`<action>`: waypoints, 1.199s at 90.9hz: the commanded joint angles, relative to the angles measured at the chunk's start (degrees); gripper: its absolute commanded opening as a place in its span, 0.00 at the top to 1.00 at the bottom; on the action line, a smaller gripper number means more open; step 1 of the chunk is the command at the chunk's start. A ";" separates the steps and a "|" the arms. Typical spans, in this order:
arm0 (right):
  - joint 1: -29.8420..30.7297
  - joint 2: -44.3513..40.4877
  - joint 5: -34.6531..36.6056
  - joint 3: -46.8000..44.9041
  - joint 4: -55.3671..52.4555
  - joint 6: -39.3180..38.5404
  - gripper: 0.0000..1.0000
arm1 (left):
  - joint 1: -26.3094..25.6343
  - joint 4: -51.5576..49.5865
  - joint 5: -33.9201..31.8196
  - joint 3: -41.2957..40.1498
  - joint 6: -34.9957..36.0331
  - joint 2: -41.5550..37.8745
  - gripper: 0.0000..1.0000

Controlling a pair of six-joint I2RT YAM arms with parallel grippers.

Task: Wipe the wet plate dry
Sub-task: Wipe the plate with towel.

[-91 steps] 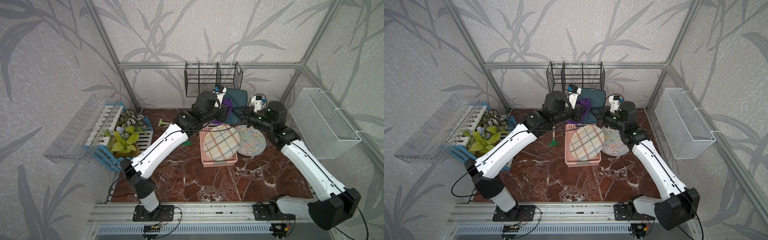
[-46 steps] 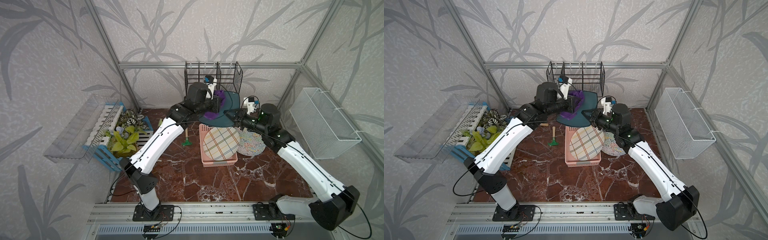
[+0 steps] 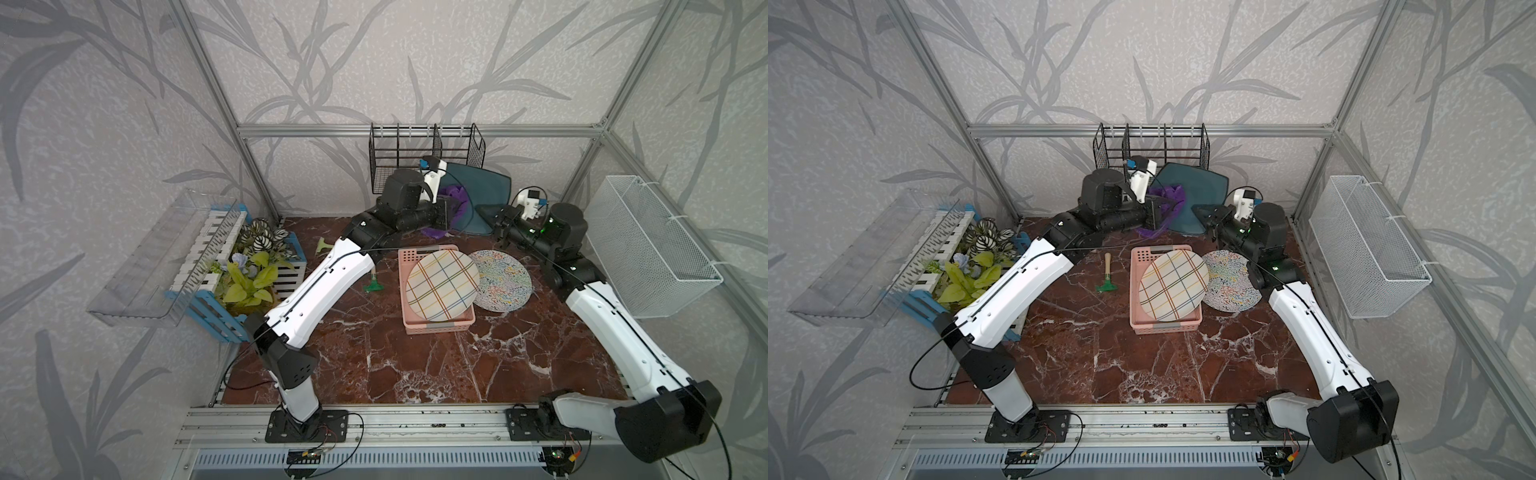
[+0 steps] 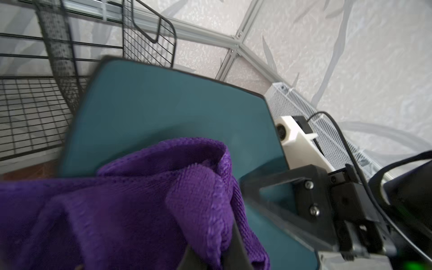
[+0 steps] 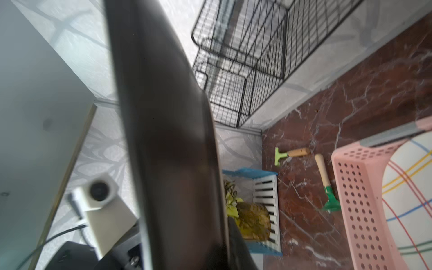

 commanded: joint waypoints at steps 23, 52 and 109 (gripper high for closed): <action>2.09 -2.52 5.88 -0.89 40.51 17.70 1.00 | 7.58 62.50 15.91 -20.13 -53.74 -7.01 1.00; 14.30 5.06 7.74 3.83 44.94 15.40 1.00 | 2.24 79.78 7.70 -14.27 -72.91 0.84 1.00; 19.07 7.71 5.63 9.36 37.34 8.37 1.00 | -3.79 82.28 5.01 -5.21 -73.63 5.20 1.00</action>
